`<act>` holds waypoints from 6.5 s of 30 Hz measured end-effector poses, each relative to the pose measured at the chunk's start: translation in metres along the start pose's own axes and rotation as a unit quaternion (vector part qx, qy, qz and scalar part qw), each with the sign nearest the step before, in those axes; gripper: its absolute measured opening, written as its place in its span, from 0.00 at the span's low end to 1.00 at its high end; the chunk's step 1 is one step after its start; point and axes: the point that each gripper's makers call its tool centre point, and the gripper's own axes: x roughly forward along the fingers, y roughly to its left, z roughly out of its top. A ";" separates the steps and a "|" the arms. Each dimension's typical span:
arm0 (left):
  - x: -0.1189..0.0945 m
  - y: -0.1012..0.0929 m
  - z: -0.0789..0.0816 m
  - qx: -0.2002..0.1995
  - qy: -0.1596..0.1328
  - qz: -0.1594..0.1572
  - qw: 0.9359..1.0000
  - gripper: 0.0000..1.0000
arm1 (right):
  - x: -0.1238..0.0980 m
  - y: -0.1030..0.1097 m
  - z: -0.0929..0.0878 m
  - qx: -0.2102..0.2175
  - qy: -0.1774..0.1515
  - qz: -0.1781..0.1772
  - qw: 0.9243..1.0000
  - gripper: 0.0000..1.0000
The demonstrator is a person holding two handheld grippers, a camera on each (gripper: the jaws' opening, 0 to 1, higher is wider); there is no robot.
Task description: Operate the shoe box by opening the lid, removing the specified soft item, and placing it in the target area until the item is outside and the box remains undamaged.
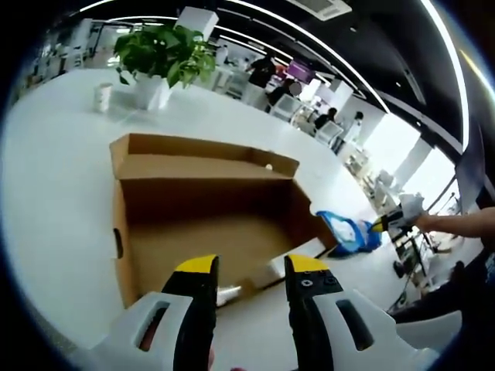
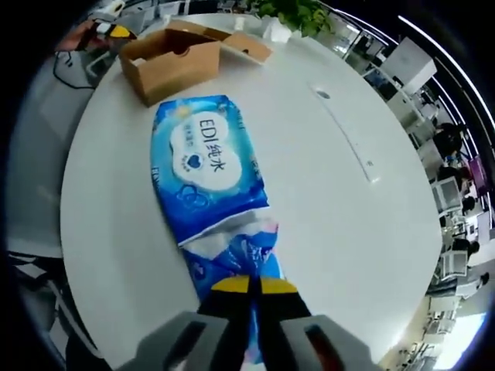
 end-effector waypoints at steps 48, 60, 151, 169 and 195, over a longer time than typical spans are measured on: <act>0.003 -0.024 0.002 -0.019 -0.004 -0.057 0.998 0.34 | -0.043 0.055 0.024 0.366 -0.137 -0.057 0.919 0.13; 0.006 -0.033 0.003 -0.019 -0.005 -0.069 0.997 0.34 | -0.046 0.081 0.071 0.418 -0.193 -0.037 0.887 0.17; 0.010 -0.050 -0.004 0.082 0.032 -0.070 0.994 0.41 | 0.002 0.151 0.300 0.093 -0.163 0.080 0.979 0.45; 0.012 -0.050 -0.010 0.092 0.042 -0.068 0.992 0.46 | 0.042 0.161 0.317 -0.159 -0.070 0.142 0.974 0.55; 0.012 -0.043 0.000 0.047 0.023 -0.068 0.996 0.47 | 0.056 0.158 0.324 -0.192 -0.050 0.153 0.968 0.61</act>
